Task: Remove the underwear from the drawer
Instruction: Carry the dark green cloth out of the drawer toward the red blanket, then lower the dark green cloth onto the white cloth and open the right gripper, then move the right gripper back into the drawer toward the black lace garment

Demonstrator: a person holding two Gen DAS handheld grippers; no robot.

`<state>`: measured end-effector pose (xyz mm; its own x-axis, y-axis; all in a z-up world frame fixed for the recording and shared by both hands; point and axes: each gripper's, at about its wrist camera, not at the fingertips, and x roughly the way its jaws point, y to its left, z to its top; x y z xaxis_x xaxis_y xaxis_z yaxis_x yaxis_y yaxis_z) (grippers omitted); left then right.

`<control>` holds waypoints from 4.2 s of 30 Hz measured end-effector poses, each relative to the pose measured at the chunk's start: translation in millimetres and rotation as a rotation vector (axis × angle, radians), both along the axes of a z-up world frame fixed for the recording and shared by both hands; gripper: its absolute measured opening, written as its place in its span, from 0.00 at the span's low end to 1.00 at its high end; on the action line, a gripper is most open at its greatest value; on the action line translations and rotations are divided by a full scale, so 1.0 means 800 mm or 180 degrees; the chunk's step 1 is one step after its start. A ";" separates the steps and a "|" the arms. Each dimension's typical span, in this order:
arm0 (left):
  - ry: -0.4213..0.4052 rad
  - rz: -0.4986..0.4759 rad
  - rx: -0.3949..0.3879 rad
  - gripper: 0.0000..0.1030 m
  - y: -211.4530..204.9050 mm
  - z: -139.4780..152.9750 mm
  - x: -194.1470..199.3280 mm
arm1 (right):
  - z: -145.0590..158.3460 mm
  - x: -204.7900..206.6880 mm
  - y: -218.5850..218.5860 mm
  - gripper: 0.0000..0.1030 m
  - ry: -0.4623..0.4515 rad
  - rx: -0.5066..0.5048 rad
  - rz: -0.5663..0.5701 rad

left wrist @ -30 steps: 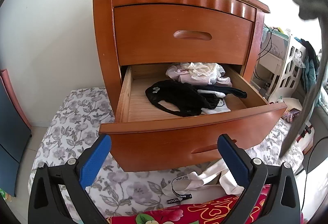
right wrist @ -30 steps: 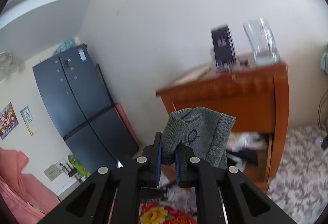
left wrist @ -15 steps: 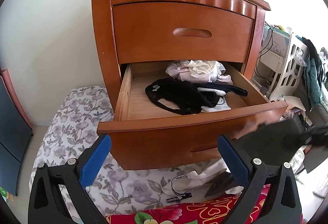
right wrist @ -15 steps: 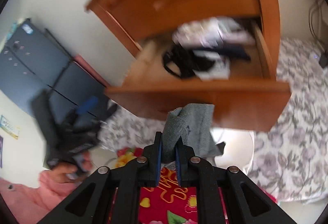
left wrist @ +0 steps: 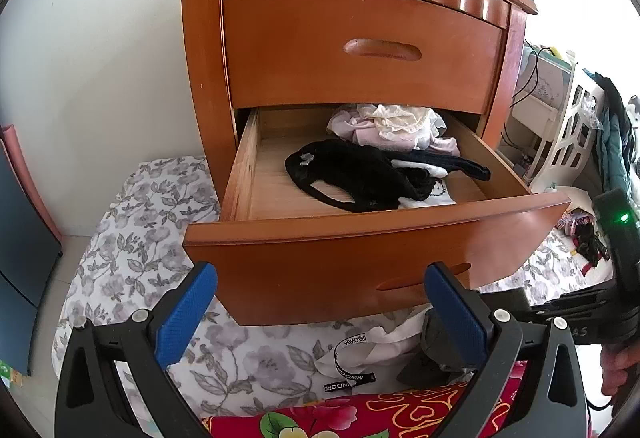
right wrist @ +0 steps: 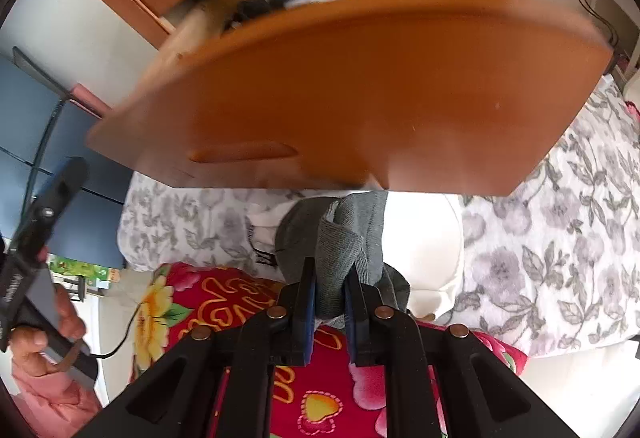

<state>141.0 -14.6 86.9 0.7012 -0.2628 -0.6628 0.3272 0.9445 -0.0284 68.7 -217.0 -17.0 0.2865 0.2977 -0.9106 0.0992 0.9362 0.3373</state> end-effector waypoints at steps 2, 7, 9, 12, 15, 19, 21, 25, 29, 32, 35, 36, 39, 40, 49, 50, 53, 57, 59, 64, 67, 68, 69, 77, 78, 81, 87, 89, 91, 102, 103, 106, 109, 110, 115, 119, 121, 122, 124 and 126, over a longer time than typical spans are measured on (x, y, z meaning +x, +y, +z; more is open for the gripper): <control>0.0015 -0.0002 0.0005 1.00 -0.001 -0.002 0.001 | -0.008 0.003 0.002 0.14 0.0065 -0.0035 -0.0003; 0.0034 0.0009 0.0005 1.00 0.000 -0.006 0.005 | -0.025 0.003 0.010 0.14 0.0182 -0.0070 0.0017; 0.0043 0.0017 0.0003 1.00 0.000 -0.007 0.006 | -0.029 0.004 0.013 0.14 0.0217 -0.0098 0.0034; 0.0060 0.0022 0.0007 1.00 0.001 -0.009 0.007 | -0.035 0.004 0.015 0.15 0.0272 -0.0171 0.0043; 0.0074 0.0022 0.0011 1.00 0.000 -0.011 0.008 | -0.036 0.004 0.016 0.18 0.0307 -0.0226 0.0046; 0.0099 0.0030 0.0023 1.00 0.000 -0.014 0.009 | -0.039 0.004 0.017 0.33 0.0338 -0.0310 0.0049; 0.0104 0.0032 0.0022 1.00 0.000 -0.015 0.010 | -0.038 0.004 0.018 0.42 0.0331 -0.0351 0.0053; 0.0106 0.0045 0.0026 1.00 0.001 -0.016 0.010 | -0.030 0.005 0.020 0.53 0.0254 -0.0398 0.0065; 0.0126 0.0034 0.0041 1.00 -0.002 -0.018 0.010 | -0.021 0.006 0.016 0.64 0.0171 -0.0431 0.0041; 0.0126 0.0005 0.0068 1.00 -0.006 -0.017 0.008 | -0.021 0.006 0.013 0.76 0.0143 -0.0434 0.0001; 0.0120 -0.0018 0.0093 1.00 -0.010 -0.017 0.006 | -0.023 0.004 0.011 0.82 0.0132 -0.0431 0.0002; 0.0121 -0.0023 0.0100 1.00 -0.011 -0.017 0.006 | -0.023 0.004 0.010 0.85 0.0122 -0.0431 0.0001; 0.0129 -0.0023 0.0120 1.00 -0.013 -0.017 0.006 | -0.023 0.003 0.010 0.97 0.0061 -0.0448 0.0012; 0.0131 -0.0022 0.0121 1.00 -0.014 -0.017 0.006 | -0.022 0.002 0.011 1.00 0.0033 -0.0457 0.0019; 0.0109 0.0063 0.0058 1.00 -0.010 -0.015 0.005 | -0.005 -0.001 0.004 1.00 -0.0340 -0.0488 -0.0043; 0.0106 0.0078 0.0047 1.00 -0.009 -0.015 0.005 | 0.000 -0.002 0.004 1.00 -0.0420 -0.0530 -0.0046; 0.0103 0.0133 0.0010 1.00 -0.006 -0.015 0.006 | 0.013 -0.003 0.002 1.00 -0.0603 -0.0598 -0.0060; 0.0098 0.0178 -0.0046 1.00 -0.002 -0.015 0.008 | 0.027 -0.004 -0.001 1.00 -0.0813 -0.0600 -0.0111; 0.0081 0.0182 -0.0064 1.00 -0.001 -0.015 0.007 | 0.034 -0.005 -0.001 1.00 -0.0903 -0.0635 -0.0118; 0.0036 0.0154 -0.0143 1.00 0.001 -0.013 0.008 | 0.054 -0.005 -0.006 1.00 -0.1067 -0.0553 -0.0146; 0.0056 0.0142 -0.0187 1.00 0.002 -0.014 0.010 | 0.079 -0.005 -0.009 1.00 -0.1311 -0.0561 -0.0193; 0.0060 0.0138 -0.0197 1.00 0.002 -0.015 0.010 | 0.088 -0.003 -0.010 1.00 -0.1390 -0.0567 -0.0189; 0.0066 0.0131 -0.0207 1.00 0.003 -0.015 0.011 | 0.096 -0.002 -0.010 1.00 -0.1456 -0.0579 -0.0188; 0.0050 0.0121 -0.0319 1.00 0.010 -0.012 0.014 | 0.141 0.015 -0.014 1.00 -0.1711 -0.0647 -0.0158; 0.0044 0.0125 -0.0336 1.00 0.012 -0.011 0.015 | 0.143 0.018 -0.013 1.00 -0.1709 -0.0657 -0.0142; 0.0011 0.0151 -0.0361 1.00 0.017 -0.009 0.017 | 0.146 0.030 -0.011 1.00 -0.1674 -0.0698 -0.0077; 0.0052 0.0157 -0.0338 1.00 0.023 -0.012 0.024 | 0.150 0.057 -0.002 1.00 -0.1617 -0.0816 0.0066; 0.0063 0.0160 -0.0343 1.00 0.024 -0.014 0.026 | 0.150 0.069 0.003 1.00 -0.1587 -0.0877 0.0138; 0.0060 0.0168 -0.0333 1.00 0.025 -0.015 0.027 | 0.151 0.079 0.007 1.00 -0.1574 -0.0919 0.0198; 0.0073 0.0225 -0.0391 1.00 0.040 -0.021 0.032 | 0.169 0.136 0.008 1.00 -0.1450 -0.1089 0.0182; 0.0076 0.0219 -0.0402 1.00 0.041 -0.022 0.032 | 0.171 0.138 0.008 1.00 -0.1462 -0.1187 0.0124; 0.0080 0.0206 -0.0422 1.00 0.043 -0.023 0.032 | 0.176 0.145 0.015 1.00 -0.1580 -0.1513 0.0109; 0.0080 0.0219 -0.0436 1.00 0.045 -0.023 0.032 | 0.175 0.158 0.019 1.00 -0.1542 -0.1522 0.0150; 0.0079 0.0227 -0.0444 1.00 0.046 -0.023 0.033 | 0.175 0.161 0.020 1.00 -0.1525 -0.1542 0.0143; 0.0094 0.0257 -0.0482 1.00 0.051 -0.025 0.035 | 0.161 0.182 0.021 1.00 -0.1330 -0.1385 0.0201; 0.0094 0.0249 -0.0490 1.00 0.052 -0.025 0.035 | 0.138 0.202 0.026 1.00 -0.1040 -0.1253 0.0283; 0.0095 0.0251 -0.0496 1.00 0.052 -0.025 0.036 | 0.129 0.207 0.034 0.98 -0.0960 -0.1207 0.0360; 0.0096 0.0253 -0.0495 1.00 0.052 -0.025 0.036 | 0.124 0.209 0.040 0.95 -0.0920 -0.1183 0.0423; 0.0105 0.0257 -0.0500 1.00 0.051 -0.026 0.037 | 0.114 0.213 0.054 0.90 -0.0851 -0.1139 0.0579; 0.0114 0.0250 -0.0501 1.00 0.051 -0.026 0.037 | 0.105 0.216 0.070 0.88 -0.0799 -0.1152 0.0733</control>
